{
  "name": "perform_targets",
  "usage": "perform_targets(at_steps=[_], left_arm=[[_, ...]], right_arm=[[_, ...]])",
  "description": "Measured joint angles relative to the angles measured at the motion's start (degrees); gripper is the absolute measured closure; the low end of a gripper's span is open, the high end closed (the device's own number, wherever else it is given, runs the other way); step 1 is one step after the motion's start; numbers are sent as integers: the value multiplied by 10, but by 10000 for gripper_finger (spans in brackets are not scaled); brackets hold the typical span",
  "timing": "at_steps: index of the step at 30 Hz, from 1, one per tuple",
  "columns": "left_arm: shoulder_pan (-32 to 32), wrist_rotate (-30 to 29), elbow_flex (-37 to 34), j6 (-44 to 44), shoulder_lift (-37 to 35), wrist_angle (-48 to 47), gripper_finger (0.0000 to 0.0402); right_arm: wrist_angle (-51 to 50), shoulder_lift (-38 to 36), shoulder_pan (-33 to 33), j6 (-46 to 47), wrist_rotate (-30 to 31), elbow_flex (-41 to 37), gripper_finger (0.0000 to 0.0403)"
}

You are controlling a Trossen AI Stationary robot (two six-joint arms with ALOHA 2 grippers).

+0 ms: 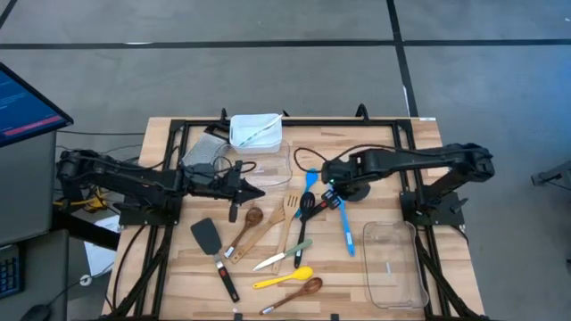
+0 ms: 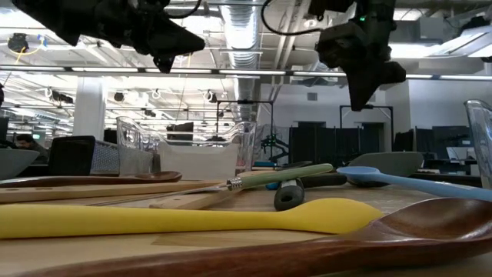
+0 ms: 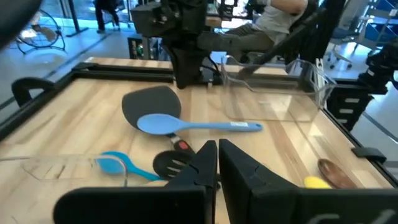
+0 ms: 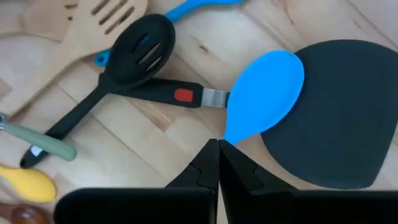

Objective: Pick & Place Kitchen Items
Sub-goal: Put the blue serving spoon into the bottom transparent bin

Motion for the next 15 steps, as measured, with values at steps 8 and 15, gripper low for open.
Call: perform_targets(at_steps=[8, 15], left_arm=[[0, 0, -4, 0, 0, 3, 399], [0, -1, -4, 0, 0, 3, 399]], right_arm=[[18, 4, -13, 23, -46, -52, 403], [37, 4, -6, 48, -44, -72, 403]])
